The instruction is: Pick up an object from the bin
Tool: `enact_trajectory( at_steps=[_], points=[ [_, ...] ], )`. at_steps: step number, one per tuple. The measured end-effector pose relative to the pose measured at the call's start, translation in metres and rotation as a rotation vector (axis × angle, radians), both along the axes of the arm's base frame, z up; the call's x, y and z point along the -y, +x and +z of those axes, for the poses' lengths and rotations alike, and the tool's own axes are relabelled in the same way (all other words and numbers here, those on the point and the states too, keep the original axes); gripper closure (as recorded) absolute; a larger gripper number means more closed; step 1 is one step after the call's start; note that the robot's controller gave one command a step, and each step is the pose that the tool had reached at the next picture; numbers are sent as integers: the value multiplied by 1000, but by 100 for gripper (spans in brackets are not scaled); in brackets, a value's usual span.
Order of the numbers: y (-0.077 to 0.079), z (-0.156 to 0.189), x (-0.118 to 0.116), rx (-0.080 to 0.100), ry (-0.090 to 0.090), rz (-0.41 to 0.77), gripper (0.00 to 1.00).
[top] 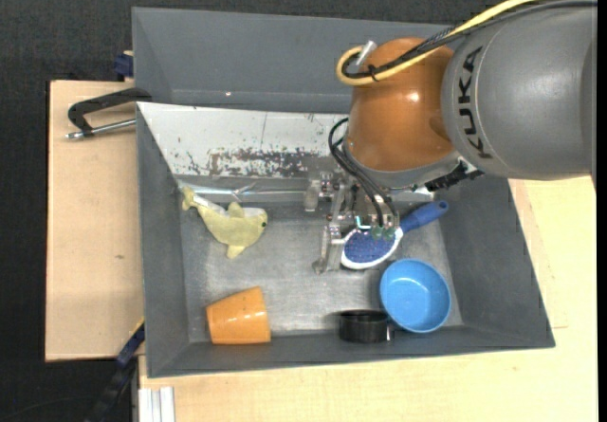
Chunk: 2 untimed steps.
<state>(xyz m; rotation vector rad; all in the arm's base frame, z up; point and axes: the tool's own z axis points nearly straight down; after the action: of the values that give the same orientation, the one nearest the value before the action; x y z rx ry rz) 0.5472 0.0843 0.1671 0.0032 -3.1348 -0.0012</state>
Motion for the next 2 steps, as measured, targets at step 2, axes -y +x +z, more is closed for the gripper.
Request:
enact_trajectory(
  at_steps=[2],
  points=[
    [44, -97, -131, 9, 2, -238, 0]
  ],
)
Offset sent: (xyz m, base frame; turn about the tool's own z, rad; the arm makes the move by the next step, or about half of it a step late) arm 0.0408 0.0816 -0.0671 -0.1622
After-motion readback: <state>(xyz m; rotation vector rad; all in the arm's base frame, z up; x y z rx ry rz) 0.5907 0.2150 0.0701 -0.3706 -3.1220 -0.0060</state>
